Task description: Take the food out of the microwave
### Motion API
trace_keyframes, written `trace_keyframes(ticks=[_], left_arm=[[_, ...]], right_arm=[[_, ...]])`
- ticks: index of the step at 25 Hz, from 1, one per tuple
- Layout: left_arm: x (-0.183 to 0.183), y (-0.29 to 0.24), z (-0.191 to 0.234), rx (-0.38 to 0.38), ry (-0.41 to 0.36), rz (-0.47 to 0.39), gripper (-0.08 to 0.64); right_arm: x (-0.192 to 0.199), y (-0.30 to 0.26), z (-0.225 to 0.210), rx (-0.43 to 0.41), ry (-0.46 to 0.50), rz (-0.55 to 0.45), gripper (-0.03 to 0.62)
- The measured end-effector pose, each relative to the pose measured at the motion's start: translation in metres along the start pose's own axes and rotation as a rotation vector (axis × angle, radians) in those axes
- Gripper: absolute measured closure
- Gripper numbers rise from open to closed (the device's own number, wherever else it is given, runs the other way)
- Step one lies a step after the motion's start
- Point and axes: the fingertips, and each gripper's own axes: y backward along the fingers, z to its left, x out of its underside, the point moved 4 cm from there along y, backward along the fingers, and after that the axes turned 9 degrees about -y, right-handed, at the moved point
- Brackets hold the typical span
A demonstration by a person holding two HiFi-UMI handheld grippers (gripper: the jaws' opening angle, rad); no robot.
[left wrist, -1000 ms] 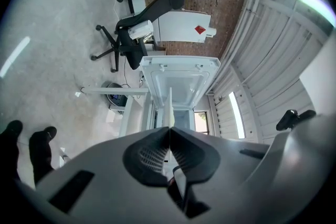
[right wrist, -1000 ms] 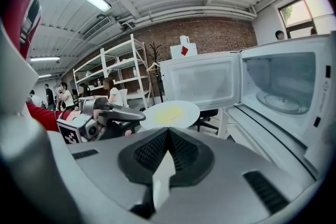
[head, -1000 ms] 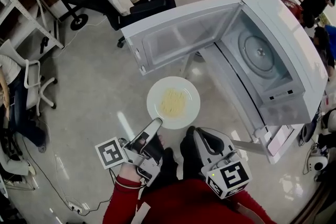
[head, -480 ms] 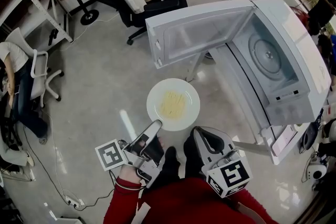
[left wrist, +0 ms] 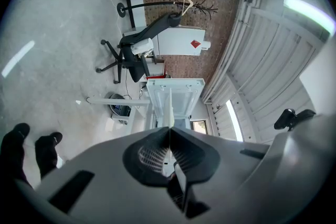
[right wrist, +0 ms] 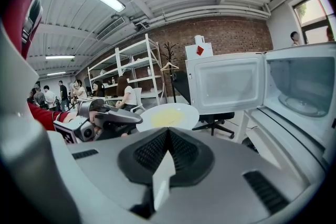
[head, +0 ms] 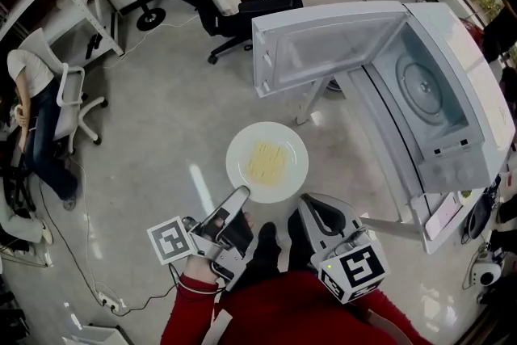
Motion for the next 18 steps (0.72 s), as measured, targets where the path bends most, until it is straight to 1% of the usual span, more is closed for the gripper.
trace_keyframes(ticks=[18], left_arm=[[0.008, 0.045, 0.0, -0.002, -0.006, -0.096, 0.545]], right_arm=[[0.011, -0.001, 0.03, -0.112, 0.049, 0.022, 0.582]])
